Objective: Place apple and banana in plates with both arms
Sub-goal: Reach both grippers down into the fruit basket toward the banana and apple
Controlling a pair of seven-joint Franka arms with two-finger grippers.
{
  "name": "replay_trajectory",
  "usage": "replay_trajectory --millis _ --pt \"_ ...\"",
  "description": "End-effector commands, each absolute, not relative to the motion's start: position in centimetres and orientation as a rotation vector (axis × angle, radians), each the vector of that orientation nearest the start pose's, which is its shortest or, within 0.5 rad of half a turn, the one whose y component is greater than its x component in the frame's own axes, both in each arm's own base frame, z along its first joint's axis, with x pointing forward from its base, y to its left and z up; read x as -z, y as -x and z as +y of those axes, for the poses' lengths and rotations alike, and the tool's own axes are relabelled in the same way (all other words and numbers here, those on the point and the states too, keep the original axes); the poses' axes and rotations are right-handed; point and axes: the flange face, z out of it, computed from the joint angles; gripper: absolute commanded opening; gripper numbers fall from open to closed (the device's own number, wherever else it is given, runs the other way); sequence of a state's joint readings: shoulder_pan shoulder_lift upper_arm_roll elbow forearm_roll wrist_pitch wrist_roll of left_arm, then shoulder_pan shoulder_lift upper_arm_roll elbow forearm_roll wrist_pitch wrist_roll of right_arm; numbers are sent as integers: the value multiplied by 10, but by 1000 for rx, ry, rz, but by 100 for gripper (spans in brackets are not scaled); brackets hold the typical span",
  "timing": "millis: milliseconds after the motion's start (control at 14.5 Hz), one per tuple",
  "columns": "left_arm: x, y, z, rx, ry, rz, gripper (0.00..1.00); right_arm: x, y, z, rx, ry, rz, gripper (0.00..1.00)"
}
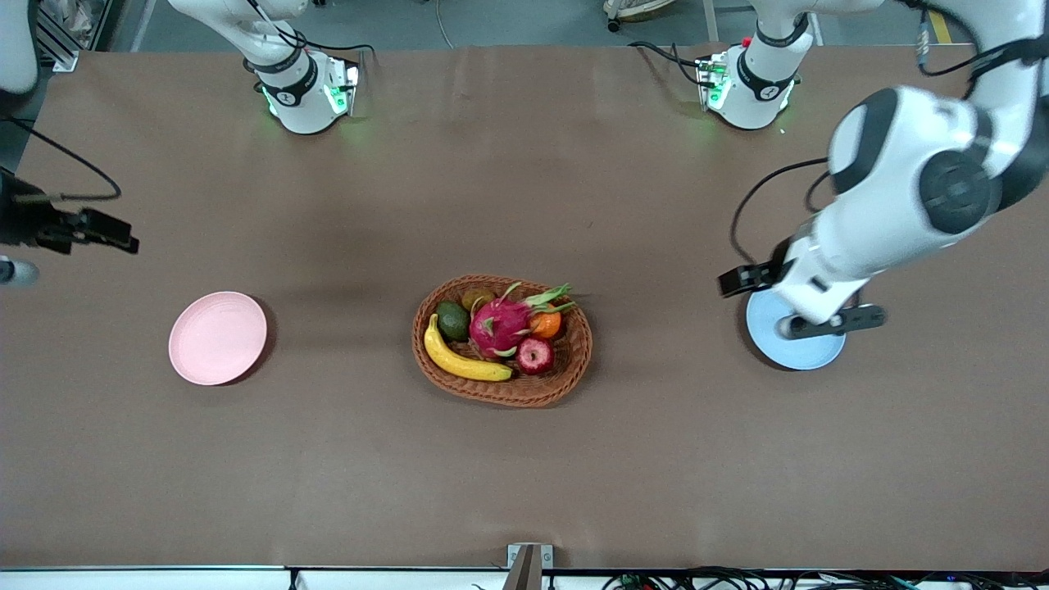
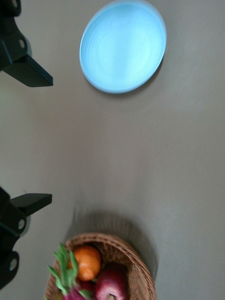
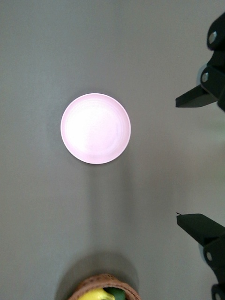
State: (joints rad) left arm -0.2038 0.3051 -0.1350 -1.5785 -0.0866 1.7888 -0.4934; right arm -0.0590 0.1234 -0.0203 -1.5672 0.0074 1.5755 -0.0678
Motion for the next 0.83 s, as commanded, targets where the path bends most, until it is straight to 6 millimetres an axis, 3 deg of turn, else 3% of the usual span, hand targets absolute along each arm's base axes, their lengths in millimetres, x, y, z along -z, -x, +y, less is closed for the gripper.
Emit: replay_trajectory --millis 0,138,275,481,757 --pt "-427 -628 -262 -244 3194 -395 100 -553 -592 -29 -160 3119 85 100" --pt "-405 -628 -297 -213 3205 -460 100 -528 -604 7 -196 3113 236 100" --pt "-387 -632 -327 -160 3250 -609 100 -501 -612 55 -245 3091 349 100" --pt "-356 -632 -379 -134 3322 -677 100 -458 -622 126 -226 3036 568 100" --pt "-321 -630 -424 -63 3351 -810 100 -405 -620 222 -181 2993 808 100"
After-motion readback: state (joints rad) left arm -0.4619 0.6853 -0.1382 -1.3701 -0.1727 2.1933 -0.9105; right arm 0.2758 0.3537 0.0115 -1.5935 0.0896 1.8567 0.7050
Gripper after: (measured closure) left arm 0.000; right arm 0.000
